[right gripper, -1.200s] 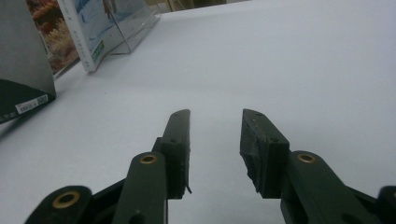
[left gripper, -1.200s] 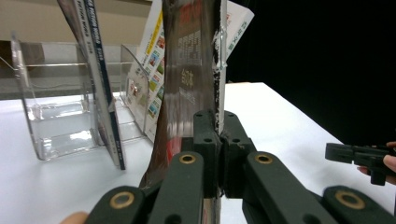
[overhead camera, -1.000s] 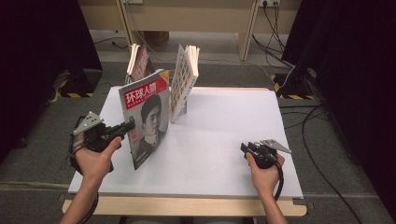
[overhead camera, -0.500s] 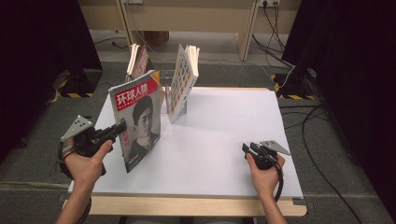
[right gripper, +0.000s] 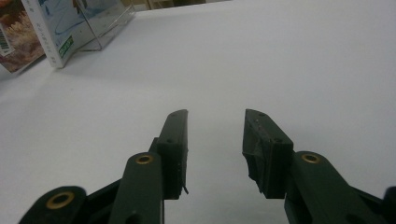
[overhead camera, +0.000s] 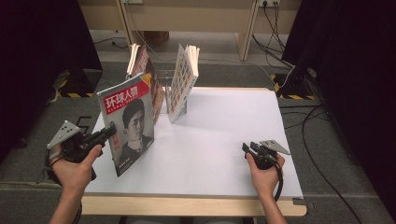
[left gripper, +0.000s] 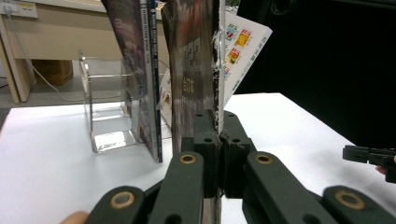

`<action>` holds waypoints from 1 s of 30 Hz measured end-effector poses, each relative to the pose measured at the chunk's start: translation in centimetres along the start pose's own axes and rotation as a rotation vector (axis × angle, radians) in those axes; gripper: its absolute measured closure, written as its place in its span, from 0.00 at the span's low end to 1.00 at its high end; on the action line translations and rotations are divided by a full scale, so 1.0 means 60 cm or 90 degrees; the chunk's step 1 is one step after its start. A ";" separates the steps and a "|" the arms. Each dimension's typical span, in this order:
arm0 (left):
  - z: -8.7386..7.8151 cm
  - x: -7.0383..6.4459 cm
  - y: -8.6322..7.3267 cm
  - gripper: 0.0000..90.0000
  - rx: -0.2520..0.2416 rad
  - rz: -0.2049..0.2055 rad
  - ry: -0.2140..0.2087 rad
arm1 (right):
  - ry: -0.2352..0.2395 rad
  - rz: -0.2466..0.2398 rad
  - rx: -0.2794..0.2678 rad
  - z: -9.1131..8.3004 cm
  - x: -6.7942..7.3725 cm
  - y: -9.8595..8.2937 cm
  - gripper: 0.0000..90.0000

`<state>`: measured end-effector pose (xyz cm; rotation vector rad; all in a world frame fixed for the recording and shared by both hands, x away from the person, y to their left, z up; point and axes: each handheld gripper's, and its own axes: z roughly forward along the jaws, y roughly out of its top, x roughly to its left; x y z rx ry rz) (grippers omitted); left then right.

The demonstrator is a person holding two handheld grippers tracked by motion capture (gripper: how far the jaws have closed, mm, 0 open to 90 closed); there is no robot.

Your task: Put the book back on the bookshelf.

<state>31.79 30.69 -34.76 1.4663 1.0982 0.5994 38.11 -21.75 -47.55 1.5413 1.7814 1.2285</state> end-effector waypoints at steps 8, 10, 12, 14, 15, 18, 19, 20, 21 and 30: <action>-0.030 0.010 -0.009 0.97 -0.009 -0.004 0.010 | 0.000 -0.003 0.000 0.000 0.001 0.000 0.68; -0.036 0.012 -0.011 0.97 -0.012 -0.005 0.014 | -0.001 -0.002 -0.001 0.000 0.002 0.000 0.68; -0.039 0.013 -0.011 0.97 -0.013 -0.003 0.016 | -0.001 -0.002 -0.001 0.000 0.002 0.001 0.68; -0.044 0.015 -0.011 0.97 -0.014 0.001 0.020 | -0.002 -0.002 -0.001 0.000 0.001 0.000 0.68; -0.045 0.015 -0.011 0.97 -0.015 0.001 0.021 | -0.002 -0.002 -0.001 0.000 0.001 0.000 0.68; -0.051 0.021 -0.011 0.97 -0.018 -0.002 0.029 | -0.004 -0.002 -0.001 0.000 0.000 0.000 0.68; -0.051 0.021 -0.011 0.97 -0.018 -0.002 0.029 | -0.004 -0.003 -0.001 0.000 0.000 0.000 0.68; -0.054 0.023 -0.011 0.97 -0.022 -0.006 0.032 | -0.003 -0.003 -0.002 0.000 0.000 0.000 0.68; -0.056 0.024 -0.010 0.97 -0.024 -0.006 0.033 | -0.004 -0.003 -0.001 0.000 0.000 0.000 0.68; -0.076 0.023 -0.008 0.97 -0.030 0.000 0.042 | -0.003 -0.003 0.003 0.002 -0.001 -0.001 0.68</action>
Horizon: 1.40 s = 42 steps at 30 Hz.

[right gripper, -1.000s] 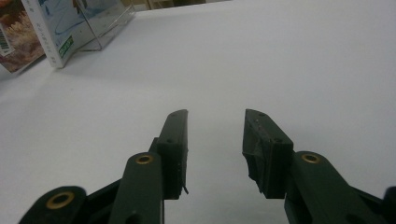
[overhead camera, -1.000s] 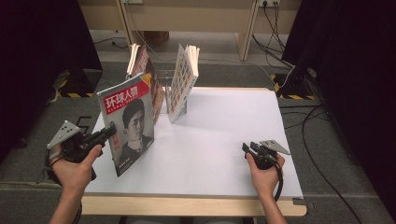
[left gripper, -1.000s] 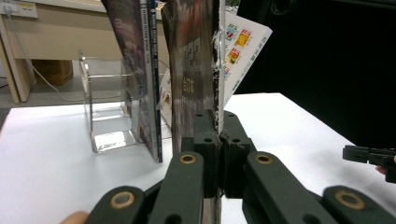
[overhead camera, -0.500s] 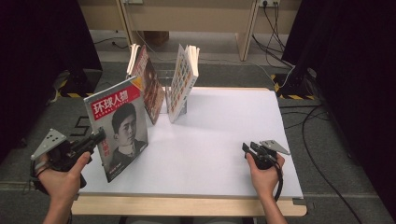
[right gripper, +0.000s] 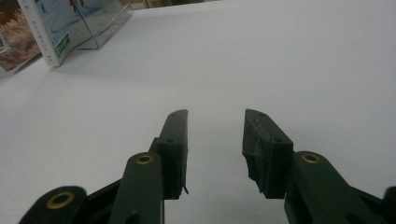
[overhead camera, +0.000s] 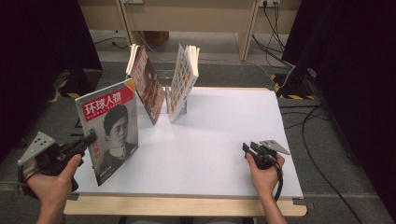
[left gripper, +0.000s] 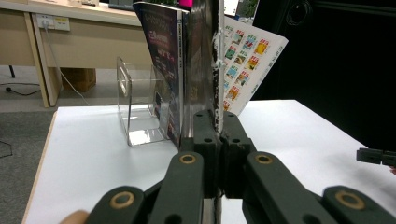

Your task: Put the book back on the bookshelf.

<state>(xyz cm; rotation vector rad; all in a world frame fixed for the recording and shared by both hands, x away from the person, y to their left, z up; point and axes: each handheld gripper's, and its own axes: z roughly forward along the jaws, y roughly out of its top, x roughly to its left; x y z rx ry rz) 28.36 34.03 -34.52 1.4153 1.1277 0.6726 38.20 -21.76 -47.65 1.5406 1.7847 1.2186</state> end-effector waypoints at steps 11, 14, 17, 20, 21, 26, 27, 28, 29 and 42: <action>-0.012 0.013 0.005 0.97 -0.010 0.004 0.022 | -0.001 0.001 0.001 0.001 0.002 0.000 0.68; -0.006 0.015 0.009 0.97 -0.010 0.004 0.023 | -0.002 0.000 0.002 0.001 0.001 0.000 0.68; 0.000 0.019 0.012 0.97 -0.010 -0.001 0.024 | -0.002 -0.002 0.001 0.002 0.000 -0.001 0.68; 0.012 0.026 0.015 0.97 -0.010 -0.007 0.025 | -0.001 0.000 0.002 0.000 0.001 0.000 0.68; 0.012 0.026 0.015 0.97 -0.010 -0.007 0.025 | -0.001 0.000 0.002 0.000 0.001 0.000 0.68; 0.025 0.030 0.029 0.97 -0.003 0.000 0.030 | -0.003 0.000 0.000 0.002 0.001 -0.001 0.68; 0.028 0.031 0.031 0.97 -0.003 0.002 0.032 | -0.002 0.000 0.002 0.002 0.001 -0.001 0.68; 0.030 0.031 0.034 0.97 0.000 0.002 0.033 | -0.003 0.001 0.002 0.002 0.002 -0.001 0.68; 0.032 0.032 0.035 0.97 -0.002 0.000 0.033 | -0.003 -0.003 0.001 0.002 0.002 0.000 0.68; 0.067 0.048 0.056 0.97 -0.004 -0.009 0.046 | -0.003 -0.001 0.002 0.003 0.001 -0.001 0.68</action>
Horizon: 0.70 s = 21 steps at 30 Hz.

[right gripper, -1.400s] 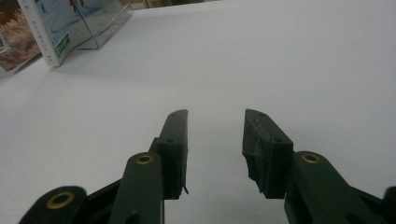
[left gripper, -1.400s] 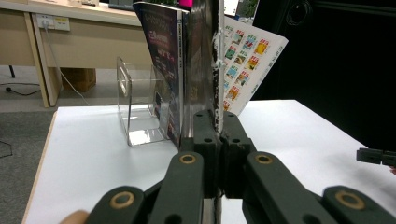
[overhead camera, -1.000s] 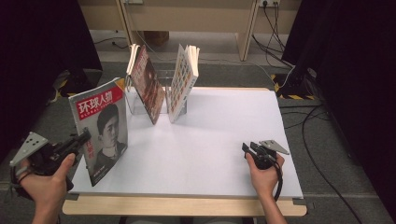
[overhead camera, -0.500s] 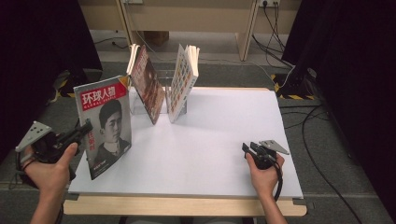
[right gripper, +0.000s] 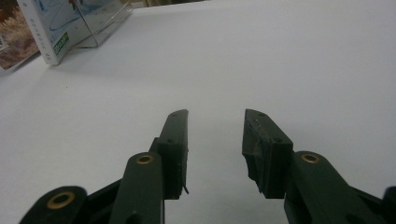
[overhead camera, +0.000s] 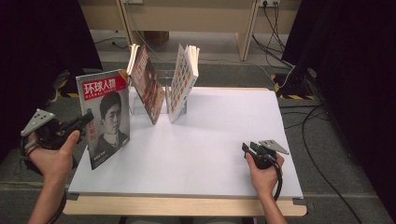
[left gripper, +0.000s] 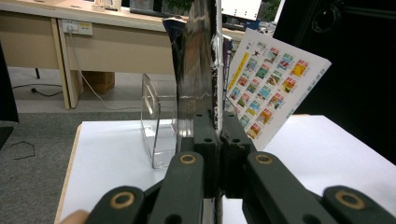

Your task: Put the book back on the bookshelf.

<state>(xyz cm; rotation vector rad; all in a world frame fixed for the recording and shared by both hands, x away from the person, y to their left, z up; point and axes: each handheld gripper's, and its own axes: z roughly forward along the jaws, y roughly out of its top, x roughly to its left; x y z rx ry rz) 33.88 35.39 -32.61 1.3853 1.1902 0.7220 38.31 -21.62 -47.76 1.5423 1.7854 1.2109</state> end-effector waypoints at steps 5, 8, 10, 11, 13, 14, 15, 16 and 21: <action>0.019 0.008 0.007 0.97 0.000 -0.011 0.006 | 0.000 0.001 -0.001 0.001 -0.001 -0.001 0.68; 0.039 0.012 0.012 0.97 0.005 -0.017 0.007 | -0.001 0.000 -0.001 0.000 -0.002 0.000 0.68; 0.047 0.014 0.014 0.97 0.005 -0.021 0.006 | -0.001 -0.001 0.000 0.001 -0.003 0.000 0.68; 0.047 0.014 0.014 0.97 0.005 -0.021 0.006 | -0.001 -0.001 0.001 0.001 -0.003 -0.001 0.68; 0.055 0.014 0.017 0.97 0.005 -0.024 0.005 | -0.001 -0.002 0.001 0.001 -0.003 -0.001 0.68; 0.063 0.014 0.021 0.97 0.004 -0.026 0.004 | -0.001 -0.003 0.001 0.001 -0.004 -0.001 0.68; 0.063 0.014 0.021 0.97 0.004 -0.026 0.004 | -0.001 -0.003 0.001 0.001 -0.004 -0.001 0.68; 0.073 0.014 0.026 0.97 0.003 -0.032 -0.001 | -0.002 -0.001 0.002 0.002 -0.003 -0.001 0.68; 0.090 0.014 0.035 0.97 0.003 -0.035 -0.011 | -0.001 -0.006 0.003 0.004 -0.003 -0.003 0.68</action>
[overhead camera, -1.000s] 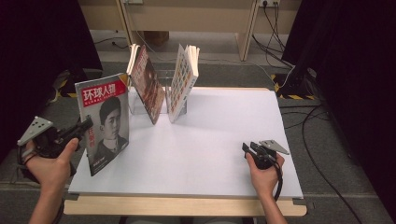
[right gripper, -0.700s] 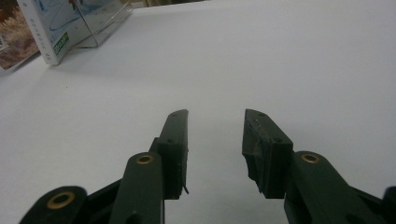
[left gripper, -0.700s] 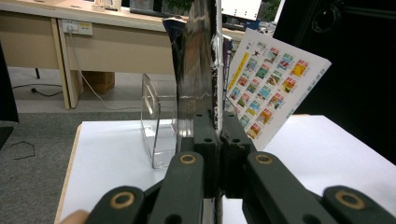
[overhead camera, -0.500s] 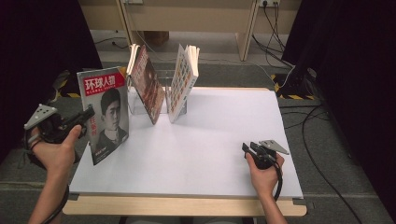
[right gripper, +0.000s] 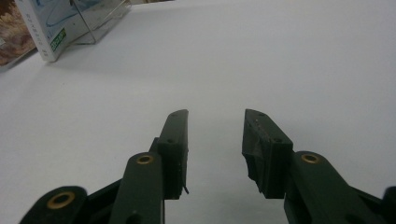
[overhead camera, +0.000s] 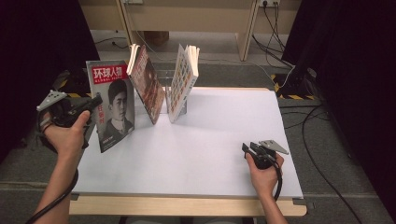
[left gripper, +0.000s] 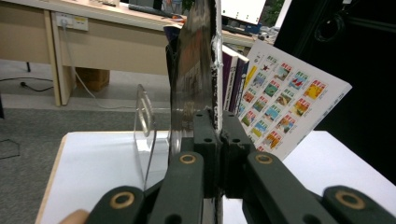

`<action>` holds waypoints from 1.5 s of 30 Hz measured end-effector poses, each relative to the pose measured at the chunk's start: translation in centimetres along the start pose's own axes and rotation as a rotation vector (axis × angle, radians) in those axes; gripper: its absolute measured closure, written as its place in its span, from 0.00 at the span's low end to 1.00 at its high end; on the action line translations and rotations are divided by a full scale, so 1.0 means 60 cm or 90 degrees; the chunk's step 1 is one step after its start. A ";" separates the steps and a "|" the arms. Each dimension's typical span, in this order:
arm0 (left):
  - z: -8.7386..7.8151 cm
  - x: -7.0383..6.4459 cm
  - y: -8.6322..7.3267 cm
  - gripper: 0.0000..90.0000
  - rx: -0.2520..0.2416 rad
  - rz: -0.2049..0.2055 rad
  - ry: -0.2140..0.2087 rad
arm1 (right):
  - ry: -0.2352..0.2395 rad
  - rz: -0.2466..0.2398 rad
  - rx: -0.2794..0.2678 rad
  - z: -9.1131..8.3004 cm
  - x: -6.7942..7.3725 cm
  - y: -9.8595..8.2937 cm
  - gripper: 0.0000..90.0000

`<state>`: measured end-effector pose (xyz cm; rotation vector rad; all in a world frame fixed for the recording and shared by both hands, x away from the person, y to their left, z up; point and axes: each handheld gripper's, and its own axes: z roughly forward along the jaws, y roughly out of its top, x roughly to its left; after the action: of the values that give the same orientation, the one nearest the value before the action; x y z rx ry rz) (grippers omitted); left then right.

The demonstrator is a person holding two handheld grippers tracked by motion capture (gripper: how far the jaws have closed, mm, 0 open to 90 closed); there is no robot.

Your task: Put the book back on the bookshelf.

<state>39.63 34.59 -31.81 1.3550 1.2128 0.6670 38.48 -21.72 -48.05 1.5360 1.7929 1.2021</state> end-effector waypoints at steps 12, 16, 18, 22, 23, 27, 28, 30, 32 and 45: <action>0.039 -0.009 0.014 0.97 -0.001 -0.008 -0.025 | 0.000 0.003 0.003 0.001 -0.002 0.000 0.68; 0.054 -0.004 0.016 0.97 -0.004 -0.011 -0.022 | 0.001 -0.001 0.003 0.003 -0.001 -0.001 0.68; 0.063 -0.001 0.017 0.97 -0.005 -0.013 -0.021 | 0.001 -0.001 0.004 0.003 -0.001 -0.001 0.68; 0.087 0.004 0.021 0.97 -0.001 -0.011 -0.008 | 0.001 -0.003 0.007 0.005 -0.001 -0.002 0.68; 0.094 0.005 0.022 0.97 0.000 -0.011 -0.004 | 0.002 -0.003 0.008 0.005 -0.001 -0.002 0.68; 0.115 0.004 0.021 0.97 0.007 -0.003 0.008 | 0.001 -0.002 0.008 0.005 -0.002 -0.002 0.68; 0.115 0.004 0.021 0.97 0.007 -0.003 0.008 | 0.001 -0.002 0.008 0.005 -0.002 -0.002 0.68; 0.118 0.002 0.021 0.97 0.007 -0.004 0.006 | -0.001 -0.002 0.005 0.005 -0.004 -0.002 0.68; 0.119 0.001 0.021 0.97 0.006 -0.006 0.006 | 0.001 -0.001 0.005 0.005 -0.005 -0.002 0.68; 0.157 0.001 0.035 0.97 -0.007 -0.002 0.028 | 0.002 -0.003 0.010 0.007 -0.003 -0.003 0.68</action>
<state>48.79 31.61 -31.68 1.3354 1.2448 0.7036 38.80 -21.73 -48.44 1.5378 1.8116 1.1916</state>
